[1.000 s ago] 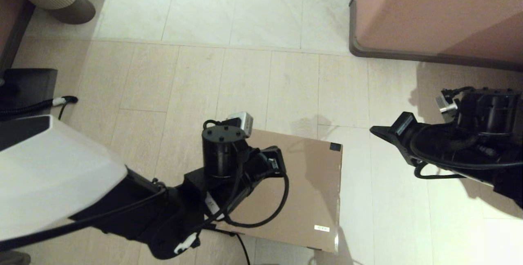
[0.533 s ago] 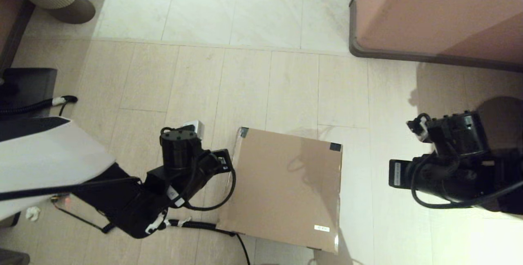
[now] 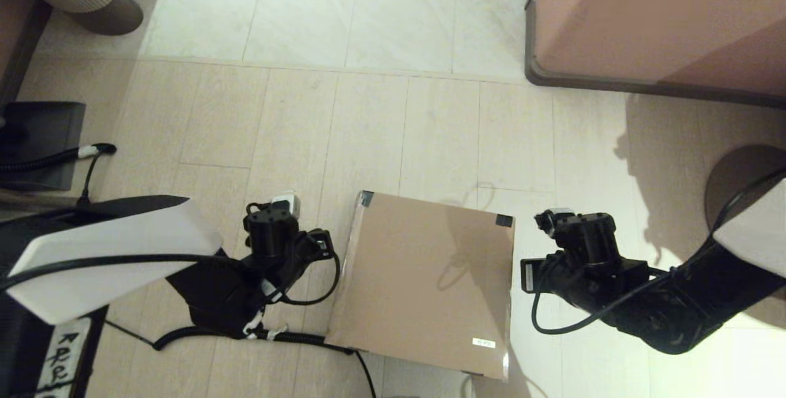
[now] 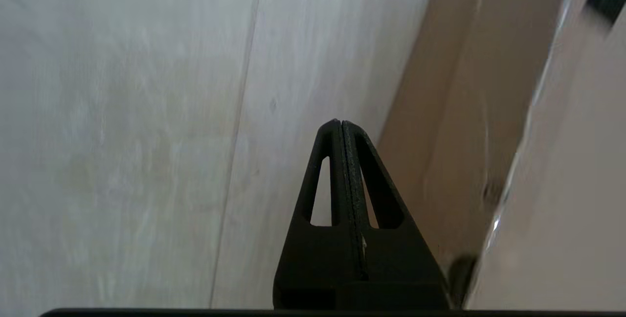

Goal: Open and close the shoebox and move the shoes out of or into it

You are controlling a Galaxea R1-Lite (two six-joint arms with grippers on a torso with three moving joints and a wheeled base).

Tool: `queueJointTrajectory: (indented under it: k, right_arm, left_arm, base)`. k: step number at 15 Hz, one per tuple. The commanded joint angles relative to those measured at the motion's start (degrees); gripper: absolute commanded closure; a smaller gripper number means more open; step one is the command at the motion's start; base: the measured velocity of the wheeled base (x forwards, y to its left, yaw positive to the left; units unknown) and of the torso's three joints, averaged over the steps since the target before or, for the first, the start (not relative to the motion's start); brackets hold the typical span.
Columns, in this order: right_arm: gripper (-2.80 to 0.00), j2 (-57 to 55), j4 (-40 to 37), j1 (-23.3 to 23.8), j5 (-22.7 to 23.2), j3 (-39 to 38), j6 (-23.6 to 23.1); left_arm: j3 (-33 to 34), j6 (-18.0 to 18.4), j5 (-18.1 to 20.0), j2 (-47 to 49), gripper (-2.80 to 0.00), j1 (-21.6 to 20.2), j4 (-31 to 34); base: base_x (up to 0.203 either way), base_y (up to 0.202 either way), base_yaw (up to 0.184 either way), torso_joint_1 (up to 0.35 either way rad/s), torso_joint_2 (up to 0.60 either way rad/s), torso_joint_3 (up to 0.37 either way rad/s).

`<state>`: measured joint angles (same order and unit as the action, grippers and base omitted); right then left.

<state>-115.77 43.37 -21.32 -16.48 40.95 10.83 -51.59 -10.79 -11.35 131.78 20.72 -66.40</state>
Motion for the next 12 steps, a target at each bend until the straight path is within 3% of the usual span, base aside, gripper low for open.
queueJointTrajectory:
  k: [1,3,7,12]
  right_arm:
    - [0.0,-6.03,2.91,1.31,0.03,0.65,-1.61]
    - [0.0,-9.74,4.44,2.52,1.48,2.47,-2.69]
    - [0.0,-15.21,7.95,3.47,5.44,7.69,-4.47]
    - [0.0,-17.58,7.53,3.98,6.2,14.46,-4.59]
  left_arm:
    - [0.08,0.19,-0.23,3.11,0.0,-0.19,-0.39]
    - [-0.16,2.11,-1.54,5.25,0.0,-0.16,-0.67]
    - [0.28,2.27,-2.01,6.04,0.0,-0.16,-0.66]
    - [0.44,2.27,-2.01,8.06,0.0,0.86,-0.31]
  base:
    - [0.0,0.0,0.0,0.0,0.0,0.0]
    - [0.0,0.0,0.0,0.0,0.0,0.0]
    - [0.0,0.0,0.0,0.0,0.0,0.0]
    - [0.0,0.0,0.0,0.0,0.0,0.0]
